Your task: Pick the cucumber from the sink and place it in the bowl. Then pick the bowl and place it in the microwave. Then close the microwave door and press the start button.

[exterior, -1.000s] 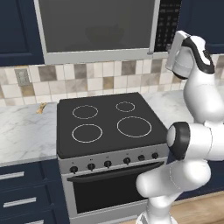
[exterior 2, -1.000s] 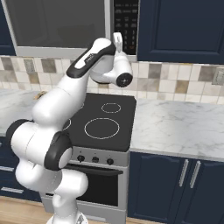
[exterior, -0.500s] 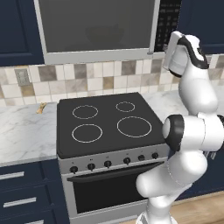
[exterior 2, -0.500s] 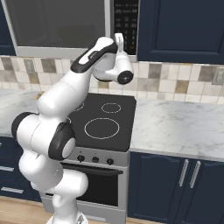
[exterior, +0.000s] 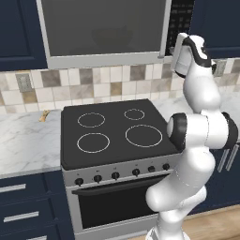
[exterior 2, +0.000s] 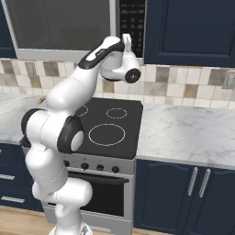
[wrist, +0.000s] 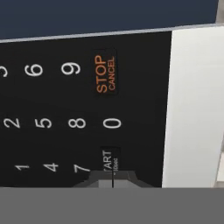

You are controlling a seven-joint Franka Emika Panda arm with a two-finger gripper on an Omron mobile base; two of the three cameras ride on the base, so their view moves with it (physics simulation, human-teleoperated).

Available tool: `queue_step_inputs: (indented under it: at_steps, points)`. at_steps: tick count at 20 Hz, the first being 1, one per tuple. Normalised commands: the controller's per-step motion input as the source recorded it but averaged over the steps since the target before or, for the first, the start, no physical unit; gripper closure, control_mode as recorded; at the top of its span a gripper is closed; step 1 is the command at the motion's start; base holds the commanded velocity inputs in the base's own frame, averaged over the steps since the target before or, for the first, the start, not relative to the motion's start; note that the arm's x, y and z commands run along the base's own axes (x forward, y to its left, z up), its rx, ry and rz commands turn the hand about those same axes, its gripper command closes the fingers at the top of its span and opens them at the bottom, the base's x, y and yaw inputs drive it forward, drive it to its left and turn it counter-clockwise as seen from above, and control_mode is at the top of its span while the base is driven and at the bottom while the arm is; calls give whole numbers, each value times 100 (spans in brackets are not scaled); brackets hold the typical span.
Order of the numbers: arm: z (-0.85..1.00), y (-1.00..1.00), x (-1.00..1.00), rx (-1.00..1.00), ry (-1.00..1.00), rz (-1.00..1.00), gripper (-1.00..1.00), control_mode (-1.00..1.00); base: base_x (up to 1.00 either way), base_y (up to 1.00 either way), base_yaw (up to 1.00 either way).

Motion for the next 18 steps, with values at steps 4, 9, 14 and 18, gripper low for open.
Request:
queue_step_inputs:
  at_steps: [4,9,14,18]
  points:
    - [-4,-4,45,0,5,0,100,-100,0,0,0]
    - [0,-8,50,0,7,0,100,-100,0,0,0]
    - [-2,-12,35,0,4,0,100,-100,0,0,0]
    - [0,-6,1,2,0,0,100,-100,0,0,0]
